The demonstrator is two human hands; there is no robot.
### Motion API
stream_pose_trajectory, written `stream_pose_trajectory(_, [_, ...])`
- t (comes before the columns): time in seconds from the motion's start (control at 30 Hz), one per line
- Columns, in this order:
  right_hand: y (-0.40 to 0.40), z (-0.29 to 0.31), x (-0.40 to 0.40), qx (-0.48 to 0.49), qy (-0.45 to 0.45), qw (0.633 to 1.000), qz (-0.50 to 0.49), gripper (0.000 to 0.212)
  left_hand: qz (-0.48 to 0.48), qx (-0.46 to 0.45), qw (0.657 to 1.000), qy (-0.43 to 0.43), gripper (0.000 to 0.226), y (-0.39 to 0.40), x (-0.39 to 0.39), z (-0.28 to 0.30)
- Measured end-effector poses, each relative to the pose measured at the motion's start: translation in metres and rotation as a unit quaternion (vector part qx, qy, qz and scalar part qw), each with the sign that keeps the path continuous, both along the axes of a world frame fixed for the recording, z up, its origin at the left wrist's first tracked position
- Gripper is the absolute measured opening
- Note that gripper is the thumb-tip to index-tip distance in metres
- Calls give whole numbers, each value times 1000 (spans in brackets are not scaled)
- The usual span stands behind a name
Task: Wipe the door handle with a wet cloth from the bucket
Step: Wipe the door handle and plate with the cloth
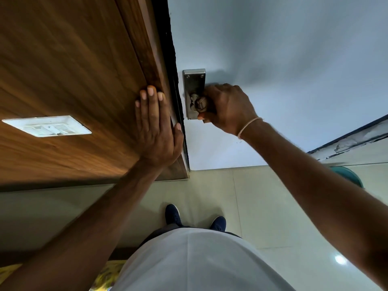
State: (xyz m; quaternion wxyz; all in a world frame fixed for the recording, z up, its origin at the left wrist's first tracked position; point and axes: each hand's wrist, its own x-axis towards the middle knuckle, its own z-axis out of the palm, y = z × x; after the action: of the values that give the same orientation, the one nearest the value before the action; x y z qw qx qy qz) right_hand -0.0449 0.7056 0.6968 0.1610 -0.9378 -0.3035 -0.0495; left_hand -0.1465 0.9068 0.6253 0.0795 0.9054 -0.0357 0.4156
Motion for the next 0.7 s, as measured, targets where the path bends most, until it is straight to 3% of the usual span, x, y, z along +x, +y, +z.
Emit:
stream_pose_trajectory(0.3, [13, -11, -10, -13, -77, 996, -38, 24, 7, -3, 1000, -1, 85, 0, 1, -1])
stream_pose_trajectory(0.47, [10, -7, -9, 75, -34, 996, -31, 55, 5, 0, 1000, -3, 84, -1, 2, -3])
stream_pose_trajectory(0.57, [-7, -5, -2, 121, -8, 992, 19, 55, 8, 0, 1000, 1, 83, 0, 3, -4])
stream_pose_trajectory(0.7, [-27, -21, -14, 73, -132, 988, 20, 34, 9, -6, 1000, 0, 83, -2, 3, -4])
